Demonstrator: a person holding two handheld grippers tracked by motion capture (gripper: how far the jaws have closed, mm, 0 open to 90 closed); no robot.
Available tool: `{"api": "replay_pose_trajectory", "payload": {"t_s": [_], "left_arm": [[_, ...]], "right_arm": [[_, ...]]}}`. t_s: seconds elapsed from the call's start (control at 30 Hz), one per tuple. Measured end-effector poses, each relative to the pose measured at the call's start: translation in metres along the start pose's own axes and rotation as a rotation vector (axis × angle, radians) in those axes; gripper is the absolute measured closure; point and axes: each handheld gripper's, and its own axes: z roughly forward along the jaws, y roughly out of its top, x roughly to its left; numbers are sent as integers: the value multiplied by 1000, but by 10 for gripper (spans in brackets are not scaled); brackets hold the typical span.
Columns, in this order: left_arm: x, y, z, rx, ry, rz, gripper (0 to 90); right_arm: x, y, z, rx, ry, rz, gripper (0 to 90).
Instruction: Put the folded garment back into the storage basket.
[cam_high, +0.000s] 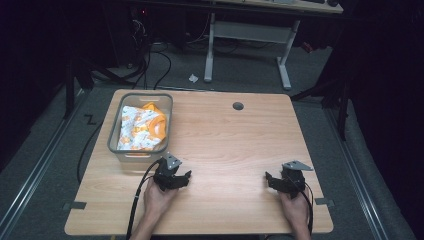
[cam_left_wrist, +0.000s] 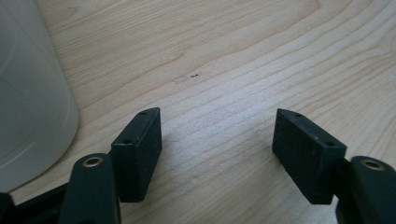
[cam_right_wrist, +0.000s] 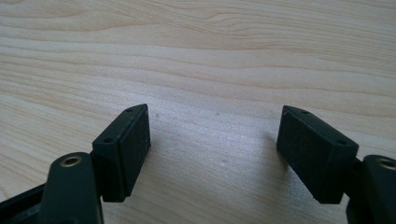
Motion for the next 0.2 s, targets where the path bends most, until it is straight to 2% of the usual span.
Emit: {"api": "replay_pose_trajectory", "payload": {"t_s": [0.2], "left_arm": [[0, 0, 0, -1, -1, -2, 325]], "right_arm": [[0, 0, 0, 0, -1, 0, 262]]}}
